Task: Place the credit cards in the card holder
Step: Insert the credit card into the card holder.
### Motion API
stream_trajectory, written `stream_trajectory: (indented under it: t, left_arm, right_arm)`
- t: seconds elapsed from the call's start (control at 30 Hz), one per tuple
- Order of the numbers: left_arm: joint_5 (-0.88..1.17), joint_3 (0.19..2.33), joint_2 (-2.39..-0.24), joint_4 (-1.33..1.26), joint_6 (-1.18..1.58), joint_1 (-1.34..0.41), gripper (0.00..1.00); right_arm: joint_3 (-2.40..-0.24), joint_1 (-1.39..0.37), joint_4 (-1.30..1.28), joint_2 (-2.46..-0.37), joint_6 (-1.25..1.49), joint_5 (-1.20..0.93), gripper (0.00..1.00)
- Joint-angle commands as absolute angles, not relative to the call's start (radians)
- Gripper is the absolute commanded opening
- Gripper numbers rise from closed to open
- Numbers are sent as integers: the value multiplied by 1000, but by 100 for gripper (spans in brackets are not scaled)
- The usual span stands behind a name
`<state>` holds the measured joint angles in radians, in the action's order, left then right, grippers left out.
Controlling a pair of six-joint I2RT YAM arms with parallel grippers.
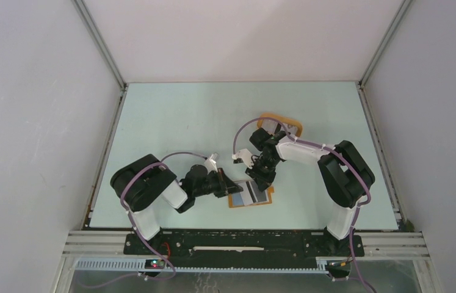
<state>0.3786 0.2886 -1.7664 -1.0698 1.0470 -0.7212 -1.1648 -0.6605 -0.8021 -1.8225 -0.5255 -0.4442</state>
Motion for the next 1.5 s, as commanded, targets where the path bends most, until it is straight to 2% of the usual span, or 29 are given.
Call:
stream_trajectory:
  t: [0.0, 1.47]
  left_arm:
    - [419, 313, -1754, -1028, 1006, -712, 0]
    - [507, 386, -1822, -930, 1055, -705, 1]
  right_arm:
    - [-1195, -656, -801, -1813, -511, -424, 18]
    - [-1196, -670, -794, -1822, -505, -402, 19]
